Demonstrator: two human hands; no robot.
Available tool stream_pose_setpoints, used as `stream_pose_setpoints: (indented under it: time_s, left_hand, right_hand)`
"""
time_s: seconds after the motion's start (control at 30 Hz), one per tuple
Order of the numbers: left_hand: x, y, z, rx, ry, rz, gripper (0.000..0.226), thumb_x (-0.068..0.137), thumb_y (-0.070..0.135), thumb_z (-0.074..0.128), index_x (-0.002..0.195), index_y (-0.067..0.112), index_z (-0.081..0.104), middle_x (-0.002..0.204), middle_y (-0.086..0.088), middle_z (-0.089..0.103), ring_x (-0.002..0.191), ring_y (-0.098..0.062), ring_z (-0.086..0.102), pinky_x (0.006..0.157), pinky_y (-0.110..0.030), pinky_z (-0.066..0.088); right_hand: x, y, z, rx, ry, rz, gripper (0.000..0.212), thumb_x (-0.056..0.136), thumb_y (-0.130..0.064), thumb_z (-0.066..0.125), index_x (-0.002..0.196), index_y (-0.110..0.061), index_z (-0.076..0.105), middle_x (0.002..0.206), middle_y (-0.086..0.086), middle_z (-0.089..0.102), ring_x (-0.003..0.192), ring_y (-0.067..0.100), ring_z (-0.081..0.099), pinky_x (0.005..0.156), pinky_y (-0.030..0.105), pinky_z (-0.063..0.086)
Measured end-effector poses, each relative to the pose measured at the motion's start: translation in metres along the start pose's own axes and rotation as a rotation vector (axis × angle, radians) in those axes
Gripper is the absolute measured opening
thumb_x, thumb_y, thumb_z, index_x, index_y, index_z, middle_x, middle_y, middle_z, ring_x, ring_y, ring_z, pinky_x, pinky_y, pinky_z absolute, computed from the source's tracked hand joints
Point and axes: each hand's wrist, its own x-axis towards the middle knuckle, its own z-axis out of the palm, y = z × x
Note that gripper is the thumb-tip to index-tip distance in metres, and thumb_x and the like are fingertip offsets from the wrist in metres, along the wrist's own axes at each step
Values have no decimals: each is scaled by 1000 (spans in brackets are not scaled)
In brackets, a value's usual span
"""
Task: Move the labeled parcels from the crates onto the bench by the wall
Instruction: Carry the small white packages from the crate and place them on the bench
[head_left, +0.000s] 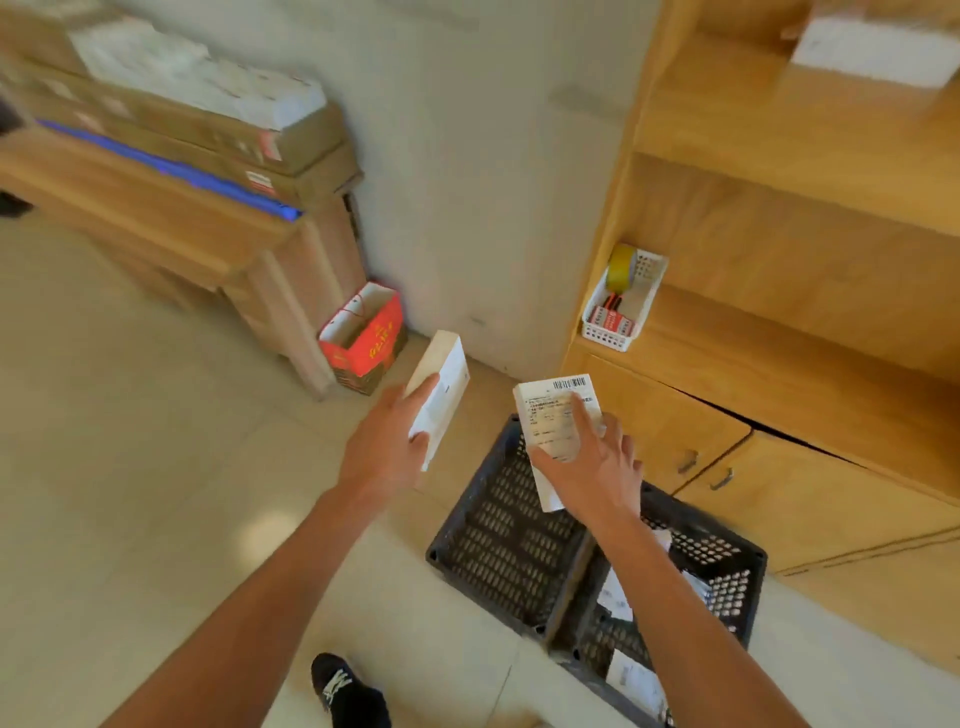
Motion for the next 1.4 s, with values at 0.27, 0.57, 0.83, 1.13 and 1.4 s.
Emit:
stream_pose_setpoints:
  time_s: [0.27,0.57,0.83,1.13,1.4]
  left_hand:
    - [-5,-183,-146,-52,157,-171,73,90,16,55,153,45,32,145,2,43,117,-26,55,88,-39,50]
    - [16,-307,-264,-51,268,-234,71,90,16,53,152,44,34,148,7,43,123,-21,52,92,-39,51]
    - [94,-377,-306,-23,294,-236,67,95,15,55,154,39,35,149,6,43,122,-20,54,89,-35,52]
    - [226,-450,-367,18,338,-222,67,96,15,58,154,39,36,148,4,46,121,-22,56,91,-39,54]
    - [308,-512,-416,13,358,-268,68,96,16,58,155,39,34,149,4,45,120,-24,56,88,-42,56]
  right_hand:
    - [26,-252,55,-29,-1,-250,94,79,-77,51,155,-42,10,152,6,26,130,35,34,106,53,33]
    - [36,-444,91,-12,20,-352,101,78,-80,52,157,-35,9,151,8,27,128,36,37,101,49,37]
    - [105,-538,120,-38,1,-366,100,80,-79,52,157,-33,8,153,7,25,130,34,37,102,49,38]
    - [234,-668,154,13,-49,-391,99,79,-82,48,157,-37,9,156,10,18,141,39,26,113,59,30]
    - [304,-769,160,-9,-39,-462,97,82,-78,51,158,-36,8,160,10,16,145,37,20,114,58,26]
